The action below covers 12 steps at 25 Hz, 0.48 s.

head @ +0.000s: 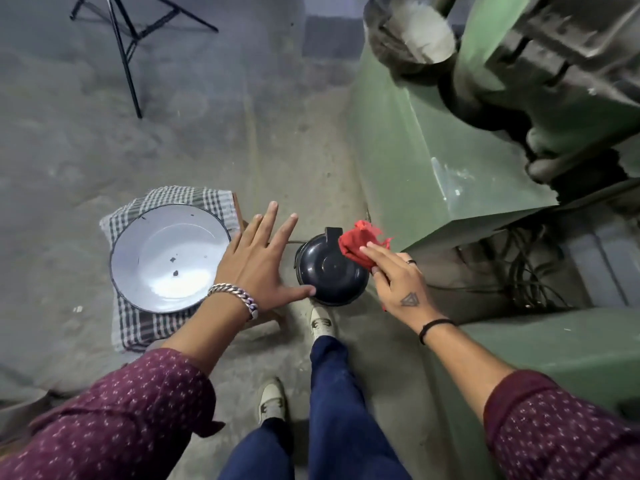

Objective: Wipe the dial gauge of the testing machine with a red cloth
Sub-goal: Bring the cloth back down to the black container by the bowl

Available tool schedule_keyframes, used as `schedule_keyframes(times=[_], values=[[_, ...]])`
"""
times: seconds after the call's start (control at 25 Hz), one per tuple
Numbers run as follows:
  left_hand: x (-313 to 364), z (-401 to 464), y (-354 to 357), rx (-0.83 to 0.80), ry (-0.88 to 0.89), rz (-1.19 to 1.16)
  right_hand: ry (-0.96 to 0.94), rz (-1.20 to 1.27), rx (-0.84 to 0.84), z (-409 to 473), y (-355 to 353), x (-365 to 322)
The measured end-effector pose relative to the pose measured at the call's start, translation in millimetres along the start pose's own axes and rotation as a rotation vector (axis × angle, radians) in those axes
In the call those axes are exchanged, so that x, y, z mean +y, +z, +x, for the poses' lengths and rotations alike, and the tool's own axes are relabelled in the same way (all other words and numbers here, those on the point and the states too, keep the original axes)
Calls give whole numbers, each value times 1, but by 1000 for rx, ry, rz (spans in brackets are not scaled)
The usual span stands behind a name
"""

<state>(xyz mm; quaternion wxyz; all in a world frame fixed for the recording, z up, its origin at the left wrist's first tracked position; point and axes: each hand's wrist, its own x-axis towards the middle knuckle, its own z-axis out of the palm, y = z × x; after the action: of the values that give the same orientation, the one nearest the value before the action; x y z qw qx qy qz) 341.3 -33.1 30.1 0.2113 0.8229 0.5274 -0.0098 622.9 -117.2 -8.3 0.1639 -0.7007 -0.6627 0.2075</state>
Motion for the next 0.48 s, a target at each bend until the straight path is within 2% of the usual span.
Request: schedule_keyframes(times=[0.24, 0.48], values=[[-7, 53, 93, -100, -45, -63, -13, 21, -63, 24, 83, 67], [-14, 85, 160, -159, -55, -49, -198, 12, -233, -1, 150, 108]])
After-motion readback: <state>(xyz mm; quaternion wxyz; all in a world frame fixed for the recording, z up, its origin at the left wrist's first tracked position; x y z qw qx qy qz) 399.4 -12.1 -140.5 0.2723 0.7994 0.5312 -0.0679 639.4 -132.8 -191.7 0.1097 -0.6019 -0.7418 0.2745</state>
